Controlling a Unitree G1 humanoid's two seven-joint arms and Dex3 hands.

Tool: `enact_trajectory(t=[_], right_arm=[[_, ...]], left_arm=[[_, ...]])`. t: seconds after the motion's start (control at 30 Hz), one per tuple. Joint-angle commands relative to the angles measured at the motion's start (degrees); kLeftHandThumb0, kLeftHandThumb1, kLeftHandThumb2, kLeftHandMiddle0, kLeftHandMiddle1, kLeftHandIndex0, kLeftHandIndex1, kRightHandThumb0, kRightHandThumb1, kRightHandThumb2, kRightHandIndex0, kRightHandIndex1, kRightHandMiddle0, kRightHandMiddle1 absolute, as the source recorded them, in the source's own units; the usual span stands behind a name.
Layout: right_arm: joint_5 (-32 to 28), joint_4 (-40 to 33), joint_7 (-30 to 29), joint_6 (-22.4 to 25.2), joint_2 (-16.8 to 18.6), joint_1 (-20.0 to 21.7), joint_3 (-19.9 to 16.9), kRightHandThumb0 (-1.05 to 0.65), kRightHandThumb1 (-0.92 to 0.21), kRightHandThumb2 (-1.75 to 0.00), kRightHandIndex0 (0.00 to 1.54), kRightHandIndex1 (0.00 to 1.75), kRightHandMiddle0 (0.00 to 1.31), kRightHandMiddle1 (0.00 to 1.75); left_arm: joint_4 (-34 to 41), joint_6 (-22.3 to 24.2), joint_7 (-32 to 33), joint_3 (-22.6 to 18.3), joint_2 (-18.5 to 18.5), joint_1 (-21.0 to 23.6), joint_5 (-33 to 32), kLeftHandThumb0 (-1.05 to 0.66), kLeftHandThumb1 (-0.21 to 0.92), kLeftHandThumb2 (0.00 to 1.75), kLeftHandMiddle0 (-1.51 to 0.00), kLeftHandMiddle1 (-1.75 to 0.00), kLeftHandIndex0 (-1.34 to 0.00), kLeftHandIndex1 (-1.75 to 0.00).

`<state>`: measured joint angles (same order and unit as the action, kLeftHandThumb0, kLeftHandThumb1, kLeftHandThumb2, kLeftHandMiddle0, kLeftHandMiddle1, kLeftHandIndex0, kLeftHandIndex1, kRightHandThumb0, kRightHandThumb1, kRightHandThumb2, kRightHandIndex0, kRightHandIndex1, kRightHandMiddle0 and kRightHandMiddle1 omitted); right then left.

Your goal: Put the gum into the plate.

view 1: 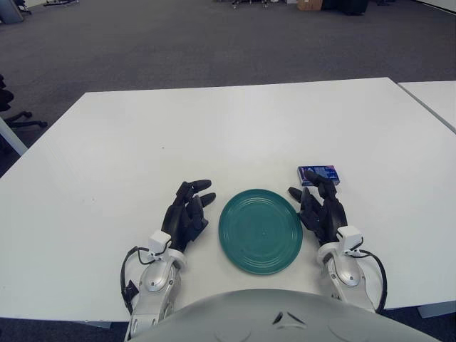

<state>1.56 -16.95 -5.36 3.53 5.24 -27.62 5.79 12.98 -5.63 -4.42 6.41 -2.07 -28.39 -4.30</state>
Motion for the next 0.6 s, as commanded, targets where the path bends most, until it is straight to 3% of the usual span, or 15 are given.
enact_trajectory(t=[0.0, 0.37, 0.5, 0.57], right_arm=[[0.2, 1.7, -0.2, 3.5, -0.3, -1.0, -0.3, -0.62, -0.92, -0.81, 0.49, 0.52, 0.04, 0.94], [1.2, -3.7, -0.8, 2.5, -0.4, 0.7, -0.2, -0.55, -0.92, -0.78, 0.47, 0.52, 0.05, 0.95], [9.4, -5.5, -2.7, -4.3, -4.3, 2.7, -0.7, -0.55, -0.92, -0.73, 0.44, 0.51, 0.06, 0.96], [18.1, -4.7, -6.0, -9.6, -8.2, 3.9, -1.2, -0.57, -0.92, -0.71, 0.42, 0.50, 0.06, 0.96]], left_arm=[[-0.3, 0.2, -0.1, -0.1, 0.1, 0.6, -0.3, -0.80, 0.92, 0.86, -0.45, -0.78, -0.24, -1.14], [-0.1, 0.5, 0.1, 0.2, -0.1, 0.4, 0.1, -0.79, 0.92, 0.87, -0.46, -0.79, -0.24, -1.14], [0.0, 0.6, 0.2, 0.3, -0.2, 0.4, 0.0, -0.79, 0.92, 0.87, -0.47, -0.79, -0.24, -1.14], [0.1, 0.6, 0.2, 0.3, -0.2, 0.3, -0.1, -0.79, 0.92, 0.87, -0.47, -0.79, -0.24, -1.14]])
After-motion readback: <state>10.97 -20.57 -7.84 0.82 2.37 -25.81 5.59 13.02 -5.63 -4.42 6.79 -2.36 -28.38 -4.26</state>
